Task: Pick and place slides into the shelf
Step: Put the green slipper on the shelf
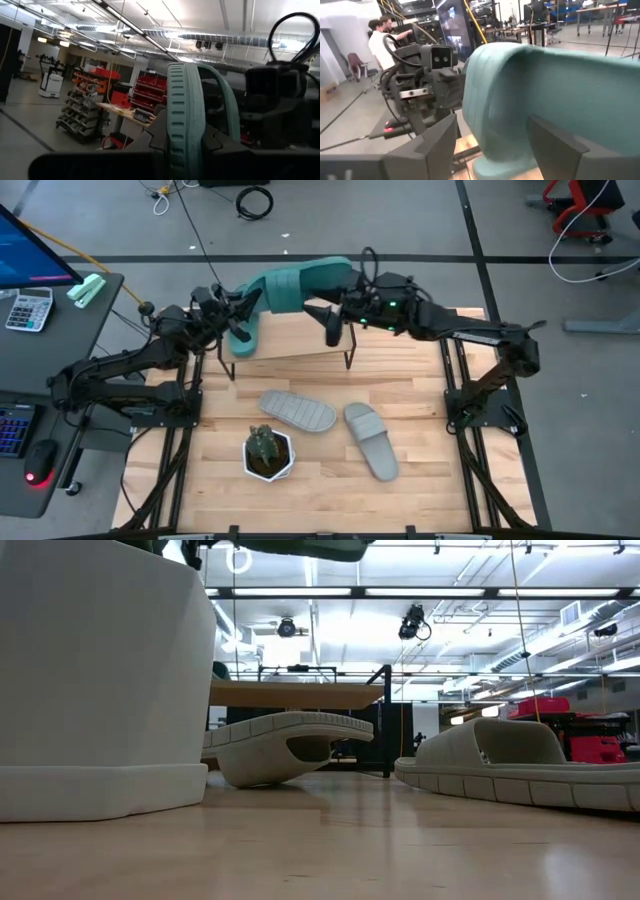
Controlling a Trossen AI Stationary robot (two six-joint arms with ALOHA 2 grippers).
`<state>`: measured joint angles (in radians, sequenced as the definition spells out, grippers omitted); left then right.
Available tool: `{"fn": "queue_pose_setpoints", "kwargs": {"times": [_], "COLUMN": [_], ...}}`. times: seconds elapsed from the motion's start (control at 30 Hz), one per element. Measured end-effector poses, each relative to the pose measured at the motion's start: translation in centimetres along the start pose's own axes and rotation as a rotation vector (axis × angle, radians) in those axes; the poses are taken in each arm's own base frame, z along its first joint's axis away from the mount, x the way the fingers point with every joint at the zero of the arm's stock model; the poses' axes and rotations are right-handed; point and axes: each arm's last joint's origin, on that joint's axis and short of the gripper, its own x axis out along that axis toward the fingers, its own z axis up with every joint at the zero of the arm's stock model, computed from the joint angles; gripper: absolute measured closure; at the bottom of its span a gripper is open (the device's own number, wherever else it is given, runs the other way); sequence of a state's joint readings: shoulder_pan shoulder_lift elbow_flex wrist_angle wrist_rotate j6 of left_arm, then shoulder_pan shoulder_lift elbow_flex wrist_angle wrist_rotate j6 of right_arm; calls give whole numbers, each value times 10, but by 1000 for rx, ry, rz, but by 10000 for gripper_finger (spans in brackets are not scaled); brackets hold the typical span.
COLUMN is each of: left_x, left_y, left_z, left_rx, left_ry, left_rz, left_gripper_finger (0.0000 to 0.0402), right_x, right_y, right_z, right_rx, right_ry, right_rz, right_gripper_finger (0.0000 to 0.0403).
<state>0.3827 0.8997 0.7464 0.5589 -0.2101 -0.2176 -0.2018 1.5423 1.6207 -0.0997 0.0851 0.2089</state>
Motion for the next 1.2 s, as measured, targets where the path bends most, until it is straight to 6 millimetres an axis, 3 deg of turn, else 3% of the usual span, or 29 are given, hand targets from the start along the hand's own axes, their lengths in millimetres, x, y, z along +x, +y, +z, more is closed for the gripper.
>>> {"fn": "queue_pose_setpoints", "kwargs": {"times": [0.37, 0.53, 0.83, 1.03, 1.2], "left_x": [-13, -13, 4, 17, 23], "left_y": [21, 28, 18, 14, 10], "left_z": [4, 9, 55, 62, 65], "left_rx": [-16, -71, 104, 165, 176], "left_ry": [194, 253, 418, 585, 591], "left_rz": [-142, -236, -289, -328, -375], "left_gripper_finger": [359, 359, 359, 359, 359], "right_x": [-80, -95, -69, -45, -24], "right_y": [2, -3, -20, -22, -23], "right_z": [39, 43, 29, 45, 52], "right_rx": [-78, -107, -142, -206, -200], "right_ry": [23, 55, 142, 156, 319], "right_rz": [14, 57, 98, 180, 247], "right_gripper_finger": [173, 172, 172, 172, 172]}}
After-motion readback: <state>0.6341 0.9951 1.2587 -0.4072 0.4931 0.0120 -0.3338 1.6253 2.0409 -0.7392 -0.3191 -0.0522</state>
